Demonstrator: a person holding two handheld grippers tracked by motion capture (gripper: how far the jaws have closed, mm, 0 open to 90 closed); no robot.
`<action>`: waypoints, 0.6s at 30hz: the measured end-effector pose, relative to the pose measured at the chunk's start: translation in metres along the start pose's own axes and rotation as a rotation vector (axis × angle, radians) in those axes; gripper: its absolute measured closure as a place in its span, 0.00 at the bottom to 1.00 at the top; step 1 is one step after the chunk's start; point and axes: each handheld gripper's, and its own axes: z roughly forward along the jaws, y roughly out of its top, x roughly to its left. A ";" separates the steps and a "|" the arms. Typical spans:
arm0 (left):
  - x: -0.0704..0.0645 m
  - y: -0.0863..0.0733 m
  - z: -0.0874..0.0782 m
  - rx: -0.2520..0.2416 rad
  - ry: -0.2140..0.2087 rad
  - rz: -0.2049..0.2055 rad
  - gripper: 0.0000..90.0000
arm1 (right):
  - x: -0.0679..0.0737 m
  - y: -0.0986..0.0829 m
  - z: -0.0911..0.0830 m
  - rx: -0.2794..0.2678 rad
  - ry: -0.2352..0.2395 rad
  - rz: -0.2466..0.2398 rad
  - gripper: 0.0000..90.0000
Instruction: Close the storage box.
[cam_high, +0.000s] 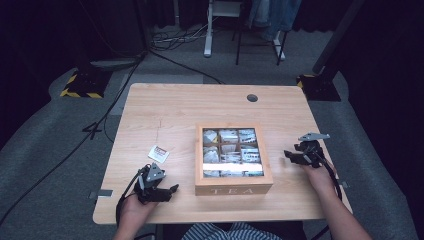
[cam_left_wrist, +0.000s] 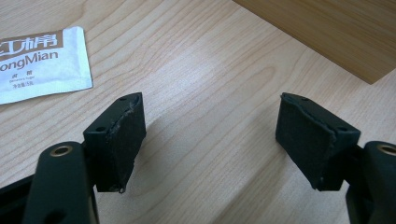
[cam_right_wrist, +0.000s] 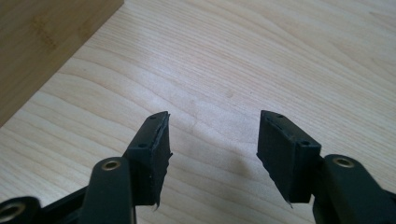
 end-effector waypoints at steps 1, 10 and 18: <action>0.000 0.000 0.000 0.000 0.000 0.000 0.28 | 0.000 0.000 0.001 0.008 -0.003 0.003 0.48; 0.000 0.000 0.000 -0.001 -0.002 0.000 0.28 | -0.003 -0.005 0.006 0.047 -0.031 0.015 0.40; 0.001 0.001 0.001 0.000 0.000 0.001 0.28 | -0.011 -0.019 0.017 -0.083 -0.026 0.111 0.16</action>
